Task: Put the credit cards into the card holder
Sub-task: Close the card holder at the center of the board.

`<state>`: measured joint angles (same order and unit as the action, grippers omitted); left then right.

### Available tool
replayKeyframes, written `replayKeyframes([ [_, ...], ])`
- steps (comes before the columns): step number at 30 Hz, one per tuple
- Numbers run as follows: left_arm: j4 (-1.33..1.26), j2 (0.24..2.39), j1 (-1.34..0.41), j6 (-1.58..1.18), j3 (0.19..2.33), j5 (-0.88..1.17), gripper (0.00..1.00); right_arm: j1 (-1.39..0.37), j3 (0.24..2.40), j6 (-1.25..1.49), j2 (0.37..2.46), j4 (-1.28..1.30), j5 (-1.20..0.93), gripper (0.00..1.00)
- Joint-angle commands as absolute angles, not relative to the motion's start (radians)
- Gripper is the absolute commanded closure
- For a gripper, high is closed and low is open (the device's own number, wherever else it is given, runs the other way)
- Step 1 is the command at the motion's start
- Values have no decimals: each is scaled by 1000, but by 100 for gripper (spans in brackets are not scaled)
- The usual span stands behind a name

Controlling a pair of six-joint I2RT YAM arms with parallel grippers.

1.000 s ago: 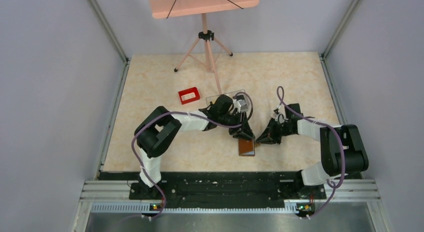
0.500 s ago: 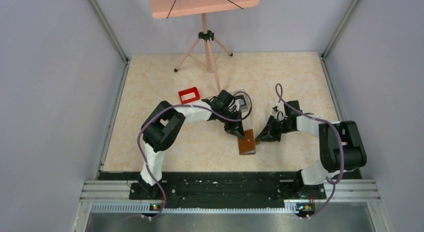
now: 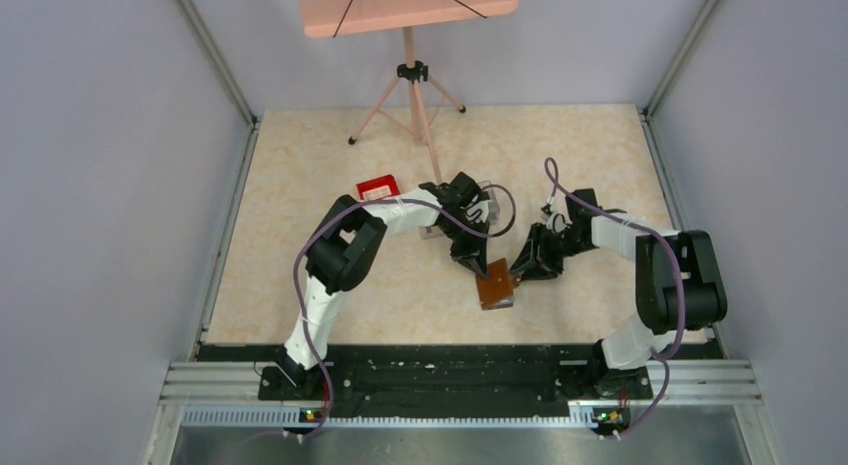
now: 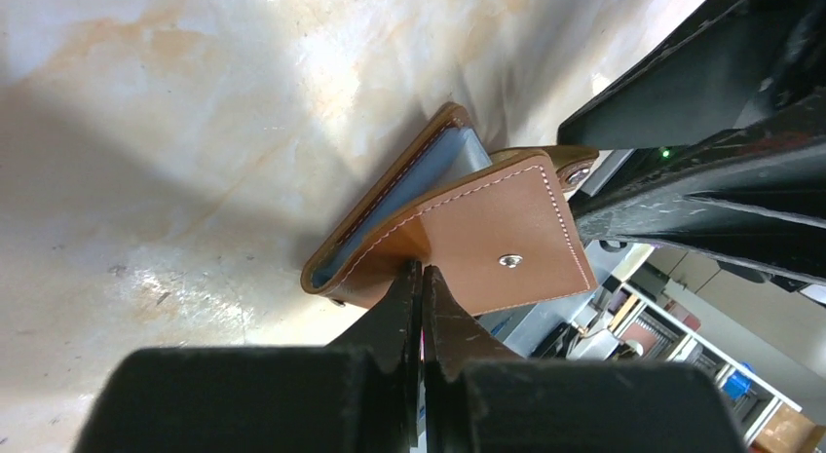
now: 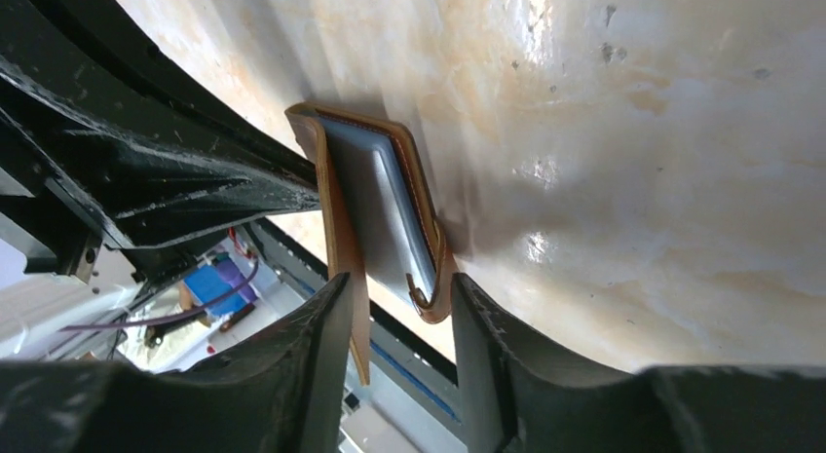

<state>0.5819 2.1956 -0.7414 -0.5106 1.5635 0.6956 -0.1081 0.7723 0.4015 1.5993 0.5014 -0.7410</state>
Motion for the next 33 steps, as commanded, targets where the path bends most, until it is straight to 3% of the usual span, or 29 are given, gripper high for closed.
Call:
replayKeyframes([
  [1,747,2254,-756,-401,1622,603,100,-107,845,347,1603,582,-721,55],
  [14,823,2251,-791,-340,1684,538,98,-147,892,276,1639,638,-590,43],
  [18,872,2273,-807,-322,1730,497,98,-175,905,285,1651,631,-588,44],
  [24,952,2312,-833,-300,1807,421,100,-191,911,293,1662,620,-625,59],
  [33,1082,2383,-876,-279,1940,337,100,-191,904,283,1613,627,-699,53],
])
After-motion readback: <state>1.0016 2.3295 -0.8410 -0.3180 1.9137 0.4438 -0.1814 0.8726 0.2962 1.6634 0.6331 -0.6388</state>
